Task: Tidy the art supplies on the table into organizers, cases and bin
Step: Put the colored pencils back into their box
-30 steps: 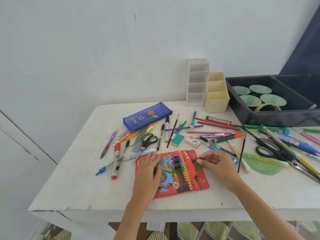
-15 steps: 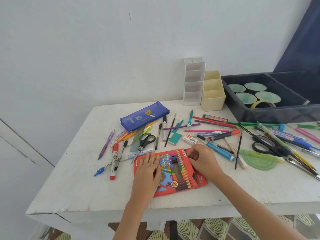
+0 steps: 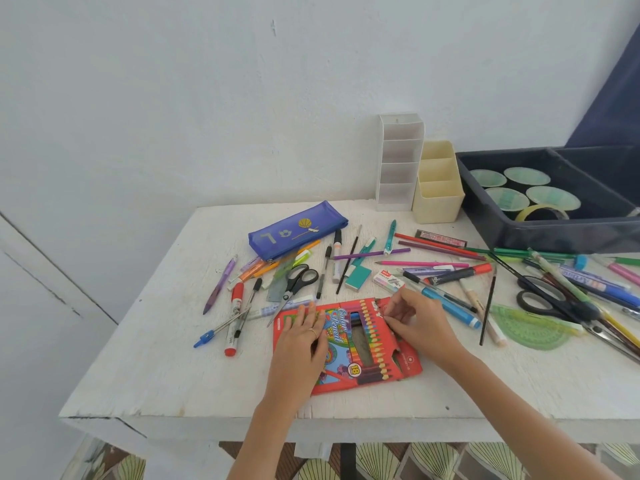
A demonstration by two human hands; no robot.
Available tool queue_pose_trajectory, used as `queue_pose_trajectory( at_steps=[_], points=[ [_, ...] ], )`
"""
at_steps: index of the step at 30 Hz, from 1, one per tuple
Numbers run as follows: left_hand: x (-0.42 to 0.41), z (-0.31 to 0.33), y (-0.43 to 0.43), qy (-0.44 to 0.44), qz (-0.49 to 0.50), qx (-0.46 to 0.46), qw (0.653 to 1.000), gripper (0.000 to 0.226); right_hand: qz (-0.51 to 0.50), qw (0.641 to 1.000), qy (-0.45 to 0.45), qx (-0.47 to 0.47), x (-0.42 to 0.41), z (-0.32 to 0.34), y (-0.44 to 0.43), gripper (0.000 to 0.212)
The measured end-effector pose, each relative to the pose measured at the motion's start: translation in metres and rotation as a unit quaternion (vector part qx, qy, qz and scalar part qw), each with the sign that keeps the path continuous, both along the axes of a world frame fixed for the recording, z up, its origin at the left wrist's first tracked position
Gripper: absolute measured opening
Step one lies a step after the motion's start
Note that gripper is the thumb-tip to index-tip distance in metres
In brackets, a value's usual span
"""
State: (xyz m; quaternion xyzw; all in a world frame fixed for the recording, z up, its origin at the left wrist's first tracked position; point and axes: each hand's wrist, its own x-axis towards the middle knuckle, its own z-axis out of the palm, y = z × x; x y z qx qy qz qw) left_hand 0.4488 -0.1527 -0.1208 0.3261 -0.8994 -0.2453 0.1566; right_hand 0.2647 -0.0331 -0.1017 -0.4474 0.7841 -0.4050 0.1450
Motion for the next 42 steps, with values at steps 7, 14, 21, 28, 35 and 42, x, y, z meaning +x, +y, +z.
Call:
queue_pose_trajectory(
  at_steps=[7,14,21,28,35,42],
  points=[
    [0.000,-0.001,0.000,0.006,-0.004,-0.001,1.000,0.042,0.020,0.999,-0.003,0.026,-0.006,0.006,-0.004,0.023],
    [0.002,0.008,-0.001,0.016,0.005,0.023,1.000,0.045,0.088,0.983,0.048,0.153,-0.029,0.028,-0.024,0.019],
    [0.023,0.045,-0.018,0.132,0.106,-0.011,0.985,0.038,0.157,0.983,0.086,0.041,0.010,0.048,-0.110,0.015],
    [0.069,0.049,-0.056,0.135,0.178,-0.031,0.974,0.042,0.240,0.953,0.178,0.045,0.055,0.039,-0.202,0.019],
    [0.093,0.042,-0.070,0.124,0.234,-0.013,0.964,0.038,0.283,0.886,0.333,0.152,0.077,0.024,-0.246,0.031],
    [0.098,0.041,-0.076,0.123,0.237,-0.021,0.964,0.036,0.322,0.903,0.285,-0.016,0.071,0.037,-0.231,0.016]
  ],
)
